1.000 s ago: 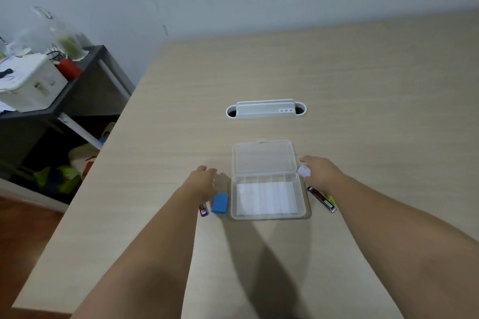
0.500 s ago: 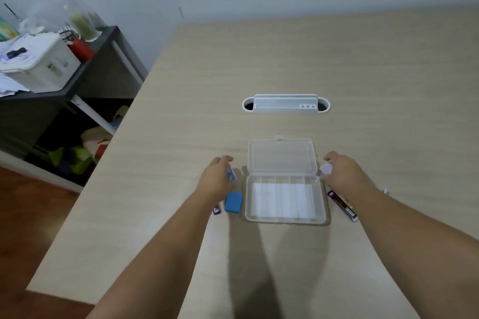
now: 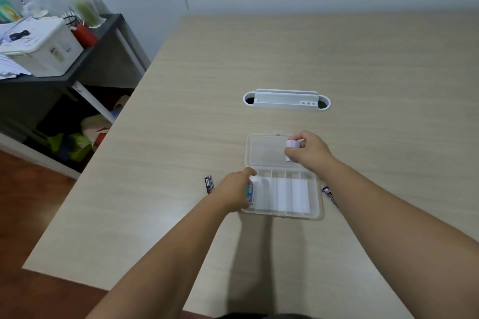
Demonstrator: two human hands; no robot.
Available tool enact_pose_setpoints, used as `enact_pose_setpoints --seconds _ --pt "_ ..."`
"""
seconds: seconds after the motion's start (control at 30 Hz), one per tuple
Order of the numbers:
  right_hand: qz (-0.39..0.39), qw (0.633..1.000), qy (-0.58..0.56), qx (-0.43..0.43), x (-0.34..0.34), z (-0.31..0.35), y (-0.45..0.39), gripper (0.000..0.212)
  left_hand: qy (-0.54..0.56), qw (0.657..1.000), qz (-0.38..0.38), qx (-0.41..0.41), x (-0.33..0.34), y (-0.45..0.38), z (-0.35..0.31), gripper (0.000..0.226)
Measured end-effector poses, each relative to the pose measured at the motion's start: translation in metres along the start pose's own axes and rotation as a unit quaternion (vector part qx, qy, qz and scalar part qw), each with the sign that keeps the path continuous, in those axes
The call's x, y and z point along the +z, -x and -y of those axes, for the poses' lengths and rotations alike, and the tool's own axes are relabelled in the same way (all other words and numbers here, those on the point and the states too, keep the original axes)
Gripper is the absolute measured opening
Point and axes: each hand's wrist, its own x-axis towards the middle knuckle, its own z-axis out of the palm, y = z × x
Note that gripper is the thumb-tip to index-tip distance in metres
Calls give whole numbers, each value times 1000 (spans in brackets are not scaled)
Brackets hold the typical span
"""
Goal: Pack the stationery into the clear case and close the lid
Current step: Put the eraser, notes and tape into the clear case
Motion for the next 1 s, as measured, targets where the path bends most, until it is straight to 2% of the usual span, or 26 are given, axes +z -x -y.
enact_pose_setpoints --seconds 0.07,0.17,0.23,0.3,0.37,0.43,0.53,0.77,0.83,0.93,1.0 --pt "34 999 -21 -1 11 5 1 23 -8 1000 14 -1 1 -1 1 80" --pt "76 996 -47 -3 26 5 1 21 119 993 21 -17 1 0 9 82" --pt "99 994 -41 -6 35 3 1 19 202 979 -28 -28 -3 3 17 80" --pt "118 993 -20 -5 47 0 3 15 221 970 -84 -53 -8 6 31 78" --pt "124 992 13 -8 61 -4 4 14 165 980 -82 -77 -11 8 43 82" --pt "117 992 44 -10 72 -7 6 19 50 994 -34 -87 -9 9 51 89" --pt "108 990 82 -24 82 -11 8 22 -84 994 -10 -67 0 8 56 90" --pt "76 958 249 -118 92 -16 3 32 -149 988 -44 -5 2 3 61 64" --pt "82 934 315 -147 91 -20 4 34 -164 985 -50 -4 1 3 62 62" --pt "95 872 438 -197 87 -26 11 37 -173 982 -71 -7 -3 5 61 61" --pt "101 859 451 -220 81 -28 15 38 -167 981 -95 -11 -10 6 56 60"
